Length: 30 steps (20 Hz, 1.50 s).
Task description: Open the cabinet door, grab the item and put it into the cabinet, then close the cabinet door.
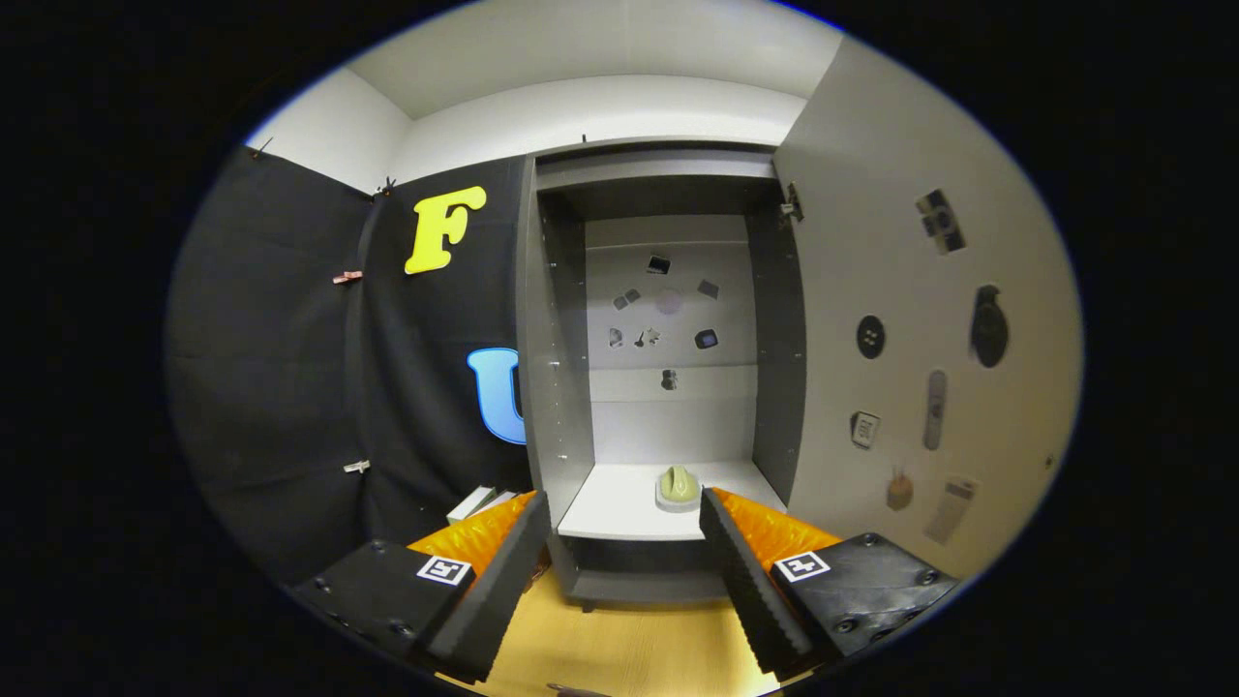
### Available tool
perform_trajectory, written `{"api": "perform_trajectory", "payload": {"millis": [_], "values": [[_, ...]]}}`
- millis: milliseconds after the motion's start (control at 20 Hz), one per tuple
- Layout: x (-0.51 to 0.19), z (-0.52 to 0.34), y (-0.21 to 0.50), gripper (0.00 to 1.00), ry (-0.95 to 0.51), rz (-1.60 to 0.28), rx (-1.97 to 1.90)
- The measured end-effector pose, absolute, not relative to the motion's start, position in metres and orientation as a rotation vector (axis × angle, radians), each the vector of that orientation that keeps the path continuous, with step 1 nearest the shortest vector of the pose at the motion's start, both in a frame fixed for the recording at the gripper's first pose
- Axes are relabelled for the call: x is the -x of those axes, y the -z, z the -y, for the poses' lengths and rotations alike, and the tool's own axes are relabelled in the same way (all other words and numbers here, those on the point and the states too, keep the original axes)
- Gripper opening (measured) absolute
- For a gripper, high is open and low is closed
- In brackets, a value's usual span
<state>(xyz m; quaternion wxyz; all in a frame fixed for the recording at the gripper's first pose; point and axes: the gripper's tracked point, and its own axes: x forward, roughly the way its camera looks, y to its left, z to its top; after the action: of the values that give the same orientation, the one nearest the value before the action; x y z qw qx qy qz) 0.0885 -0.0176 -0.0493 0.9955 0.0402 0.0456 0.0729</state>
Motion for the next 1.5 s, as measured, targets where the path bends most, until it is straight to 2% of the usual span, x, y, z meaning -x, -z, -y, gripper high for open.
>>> {"api": "perform_trajectory", "payload": {"millis": [300, 750, 1100, 1500], "values": [[-0.004, 0.062, 0.036, 0.98, -0.229, -0.119, -0.116], [0.071, 0.186, 0.026, 0.98, -0.135, -0.106, -0.008], [0.051, 0.268, 0.033, 0.97, -0.086, -0.098, -0.073], [0.0, 0.301, 0.05, 0.97, -0.153, -0.145, -0.137]]}}
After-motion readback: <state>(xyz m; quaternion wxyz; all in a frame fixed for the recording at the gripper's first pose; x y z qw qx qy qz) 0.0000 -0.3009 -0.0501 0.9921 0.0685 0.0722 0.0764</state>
